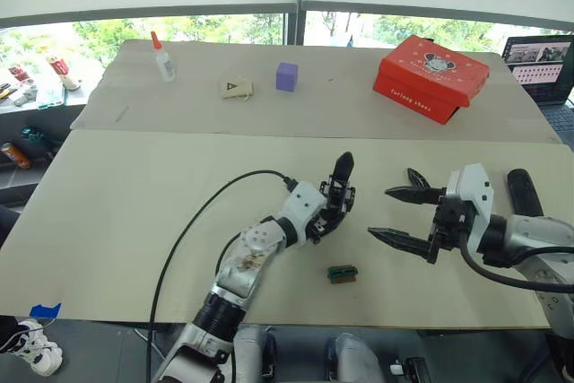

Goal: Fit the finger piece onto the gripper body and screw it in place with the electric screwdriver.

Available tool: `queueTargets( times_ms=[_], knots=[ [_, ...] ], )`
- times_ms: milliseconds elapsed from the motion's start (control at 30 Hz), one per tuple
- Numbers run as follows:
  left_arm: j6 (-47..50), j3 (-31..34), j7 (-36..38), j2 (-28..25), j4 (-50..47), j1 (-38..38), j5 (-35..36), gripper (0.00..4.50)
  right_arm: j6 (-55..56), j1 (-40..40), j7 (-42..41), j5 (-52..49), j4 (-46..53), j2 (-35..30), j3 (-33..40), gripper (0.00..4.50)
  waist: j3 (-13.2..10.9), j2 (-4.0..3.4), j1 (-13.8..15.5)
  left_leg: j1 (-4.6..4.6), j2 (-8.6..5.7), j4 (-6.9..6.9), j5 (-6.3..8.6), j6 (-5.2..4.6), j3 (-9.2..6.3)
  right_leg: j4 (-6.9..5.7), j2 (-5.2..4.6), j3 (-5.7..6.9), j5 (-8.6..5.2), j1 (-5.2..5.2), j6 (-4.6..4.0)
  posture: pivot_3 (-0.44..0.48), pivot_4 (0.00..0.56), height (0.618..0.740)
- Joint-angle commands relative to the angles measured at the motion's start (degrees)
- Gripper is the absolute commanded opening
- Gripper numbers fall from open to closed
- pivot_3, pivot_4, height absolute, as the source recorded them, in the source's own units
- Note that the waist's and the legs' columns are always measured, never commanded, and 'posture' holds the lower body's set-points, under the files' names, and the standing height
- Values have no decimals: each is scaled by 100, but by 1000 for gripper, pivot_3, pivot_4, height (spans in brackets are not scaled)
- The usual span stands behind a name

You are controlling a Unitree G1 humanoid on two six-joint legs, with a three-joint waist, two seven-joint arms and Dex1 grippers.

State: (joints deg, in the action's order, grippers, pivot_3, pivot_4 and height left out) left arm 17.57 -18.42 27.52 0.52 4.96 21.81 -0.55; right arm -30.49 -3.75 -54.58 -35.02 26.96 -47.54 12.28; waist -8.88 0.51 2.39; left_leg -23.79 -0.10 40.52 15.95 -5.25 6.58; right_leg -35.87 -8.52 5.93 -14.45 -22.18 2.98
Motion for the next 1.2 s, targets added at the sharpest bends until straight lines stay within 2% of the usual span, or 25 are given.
queueTargets(
  times_ms=[33,300,367,467,600,733,1067,1167,1200],
  knots=[
    [-127,-66,-384,213,-136,165,-151,2313,61,-27,-32,-52,113,-60,104,4500,0,0,-4,0,0,0,0,0,0,1,0,-1,0,0,0,0,150,740],
    [-313,-63,-973,324,112,95,-415,2313,51,31,-35,-41,138,-84,144,4500,0,0,0,0,1,1,1,-1,0,3,-3,-1,0,0,0,0,150,740],
    [-296,-71,-875,292,133,69,-342,3356,50,24,-35,-37,128,-93,147,4500,0,0,-1,1,2,1,1,-1,-1,3,-3,-2,0,0,0,0,150,740],
    [-209,-38,-620,127,-23,-8,-206,4449,47,-2,-30,-30,105,-96,144,4500,0,0,0,1,2,1,1,-1,-1,2,-3,-2,0,0,0,0,150,740],
    [-217,48,-282,-182,-84,-49,-66,4449,82,-14,-36,10,68,-91,122,4500,1,-1,-5,2,3,1,1,-1,-1,2,-3,-1,0,-1,0,0,150,740],
    [-587,165,269,-443,380,244,179,4449,64,-50,-13,10,77,-78,115,4500,1,-1,-1,2,2,3,1,-1,-1,2,-3,-1,0,0,-1,0,150,740],
    [-1551,176,1018,-440,1577,852,311,4449,87,114,56,15,194,-45,205,4500,1,-1,11,1,-1,11,1,-2,0,0,-3,2,0,2,0,0,150,740],
    [-1853,159,1156,-378,1865,999,295,3652,85,81,122,16,221,-16,166,4500,1,-1,9,1,-1,13,2,-2,0,1,-3,2,0,2,0,0,150,740],
    [-1902,166,1212,-364,1875,984,328,3140,90,63,150,20,216,-2,154,4500,1,-1,4,1,-1,13,2,-2,0,0,-3,2,0,2,0,0,150,740]
  ],
)
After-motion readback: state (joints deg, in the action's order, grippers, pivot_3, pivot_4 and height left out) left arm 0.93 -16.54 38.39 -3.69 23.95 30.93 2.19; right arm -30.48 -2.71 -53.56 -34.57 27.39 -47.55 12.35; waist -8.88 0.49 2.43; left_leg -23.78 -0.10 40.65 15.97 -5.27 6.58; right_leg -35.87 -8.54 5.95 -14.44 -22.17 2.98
